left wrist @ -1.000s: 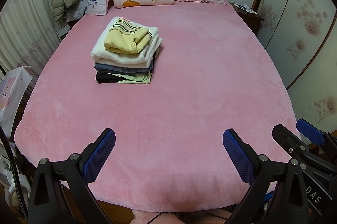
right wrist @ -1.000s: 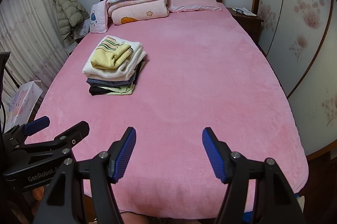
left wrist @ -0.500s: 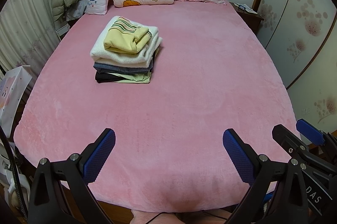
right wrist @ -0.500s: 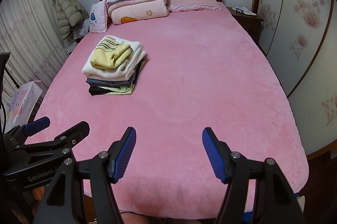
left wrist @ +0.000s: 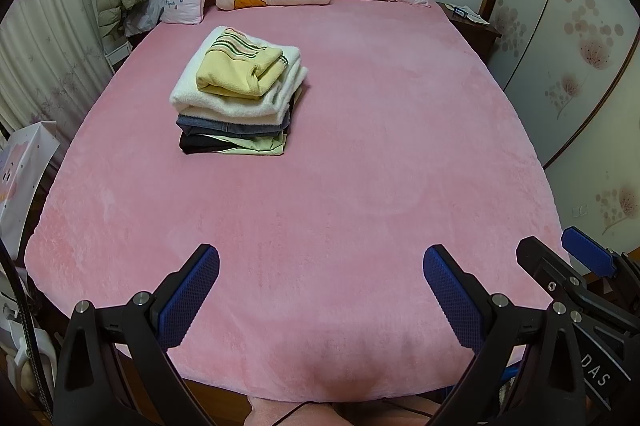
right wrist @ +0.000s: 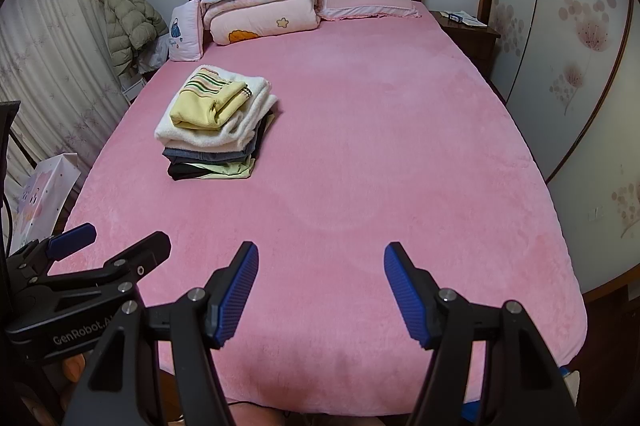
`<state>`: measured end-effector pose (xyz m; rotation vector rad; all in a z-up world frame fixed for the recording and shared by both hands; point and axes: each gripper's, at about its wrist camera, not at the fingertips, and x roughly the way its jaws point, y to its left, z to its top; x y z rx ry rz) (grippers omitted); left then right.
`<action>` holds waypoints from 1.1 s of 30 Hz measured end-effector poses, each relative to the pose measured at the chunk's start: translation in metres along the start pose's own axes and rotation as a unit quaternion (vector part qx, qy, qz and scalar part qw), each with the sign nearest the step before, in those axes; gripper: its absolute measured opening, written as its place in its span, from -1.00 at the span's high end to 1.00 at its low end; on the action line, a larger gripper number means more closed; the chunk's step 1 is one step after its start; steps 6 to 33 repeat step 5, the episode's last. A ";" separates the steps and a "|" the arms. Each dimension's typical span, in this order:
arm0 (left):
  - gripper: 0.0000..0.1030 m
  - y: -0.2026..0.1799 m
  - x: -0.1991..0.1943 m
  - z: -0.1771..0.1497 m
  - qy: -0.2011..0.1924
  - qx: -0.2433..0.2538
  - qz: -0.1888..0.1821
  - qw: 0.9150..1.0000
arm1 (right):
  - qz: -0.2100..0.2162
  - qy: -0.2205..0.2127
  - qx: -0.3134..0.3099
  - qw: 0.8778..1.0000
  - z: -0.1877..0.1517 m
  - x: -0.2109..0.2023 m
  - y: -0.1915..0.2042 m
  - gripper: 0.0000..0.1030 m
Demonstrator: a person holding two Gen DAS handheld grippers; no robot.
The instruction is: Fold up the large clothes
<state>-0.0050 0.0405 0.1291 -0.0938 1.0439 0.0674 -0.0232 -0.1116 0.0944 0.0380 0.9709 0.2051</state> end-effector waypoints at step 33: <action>-0.97 0.000 0.001 -0.001 0.003 -0.001 -0.001 1.000 | 0.000 0.001 0.000 1.000 0.000 0.000 0.000 -0.28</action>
